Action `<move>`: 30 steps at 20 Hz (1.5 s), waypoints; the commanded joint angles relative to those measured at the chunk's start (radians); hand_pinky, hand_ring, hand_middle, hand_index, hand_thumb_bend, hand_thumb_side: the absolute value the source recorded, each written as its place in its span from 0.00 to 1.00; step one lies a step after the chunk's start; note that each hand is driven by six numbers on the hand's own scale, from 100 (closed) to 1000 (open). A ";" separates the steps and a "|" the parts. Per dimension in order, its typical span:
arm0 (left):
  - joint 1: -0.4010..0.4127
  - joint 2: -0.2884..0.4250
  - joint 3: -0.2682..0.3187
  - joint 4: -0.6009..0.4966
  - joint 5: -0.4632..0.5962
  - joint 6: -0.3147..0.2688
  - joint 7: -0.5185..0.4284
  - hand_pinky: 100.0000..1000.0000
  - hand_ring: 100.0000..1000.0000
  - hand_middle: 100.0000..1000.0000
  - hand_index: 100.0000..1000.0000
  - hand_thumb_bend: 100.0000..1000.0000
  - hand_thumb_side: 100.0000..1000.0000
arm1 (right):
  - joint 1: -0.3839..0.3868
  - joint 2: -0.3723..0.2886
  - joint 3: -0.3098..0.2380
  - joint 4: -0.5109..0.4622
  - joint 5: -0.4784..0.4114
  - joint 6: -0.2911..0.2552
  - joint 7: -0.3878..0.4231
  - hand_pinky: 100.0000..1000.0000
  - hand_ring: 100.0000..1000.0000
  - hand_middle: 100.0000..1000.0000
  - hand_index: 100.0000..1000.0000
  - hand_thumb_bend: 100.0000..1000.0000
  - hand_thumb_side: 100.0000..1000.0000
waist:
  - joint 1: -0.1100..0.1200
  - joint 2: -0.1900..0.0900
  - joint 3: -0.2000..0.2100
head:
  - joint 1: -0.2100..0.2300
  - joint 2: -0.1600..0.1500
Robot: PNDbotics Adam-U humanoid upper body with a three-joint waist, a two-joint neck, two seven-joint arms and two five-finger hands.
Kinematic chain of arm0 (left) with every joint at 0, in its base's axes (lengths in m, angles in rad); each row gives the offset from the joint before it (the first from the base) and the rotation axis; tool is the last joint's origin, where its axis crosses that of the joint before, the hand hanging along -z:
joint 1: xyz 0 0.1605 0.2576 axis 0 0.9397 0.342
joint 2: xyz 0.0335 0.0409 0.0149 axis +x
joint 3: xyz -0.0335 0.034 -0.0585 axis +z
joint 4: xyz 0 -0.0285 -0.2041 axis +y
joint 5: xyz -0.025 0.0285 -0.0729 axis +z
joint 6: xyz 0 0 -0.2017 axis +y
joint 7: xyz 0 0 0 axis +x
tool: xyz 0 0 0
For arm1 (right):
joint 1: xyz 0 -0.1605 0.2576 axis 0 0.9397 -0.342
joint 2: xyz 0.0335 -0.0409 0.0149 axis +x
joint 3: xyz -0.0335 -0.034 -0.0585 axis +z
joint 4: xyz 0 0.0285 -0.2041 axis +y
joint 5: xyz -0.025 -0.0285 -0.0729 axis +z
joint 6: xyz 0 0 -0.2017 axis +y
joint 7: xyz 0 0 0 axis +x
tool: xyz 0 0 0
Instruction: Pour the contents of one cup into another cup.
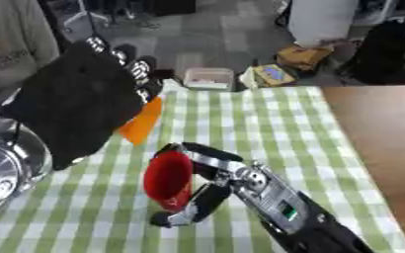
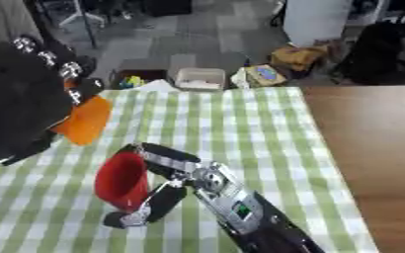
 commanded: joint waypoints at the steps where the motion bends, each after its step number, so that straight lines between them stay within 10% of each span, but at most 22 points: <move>1: -0.010 0.013 -0.004 -0.018 -0.003 -0.013 -0.008 0.11 0.00 0.00 0.45 0.55 0.00 | -0.016 -0.009 -0.008 -0.013 -0.009 -0.002 0.000 0.08 0.17 0.33 0.35 0.32 0.00 | 0.002 -0.018 -0.001 | 0.003 -0.001; 24: 0.038 -0.012 -0.064 -0.018 -0.028 -0.002 -0.069 0.10 0.01 0.00 0.45 0.54 0.00 | -0.014 -0.003 -0.010 -0.015 -0.014 0.001 -0.001 0.09 0.18 0.33 0.35 0.33 0.00 | 0.000 -0.015 -0.005 | 0.004 0.001; 30: 0.080 -0.018 -0.035 -0.018 0.060 0.137 -0.064 0.05 0.04 0.00 0.44 0.45 0.00 | -0.013 -0.003 -0.014 -0.010 -0.011 0.001 -0.007 0.09 0.18 0.33 0.35 0.33 0.00 | -0.003 -0.013 -0.004 | 0.000 0.000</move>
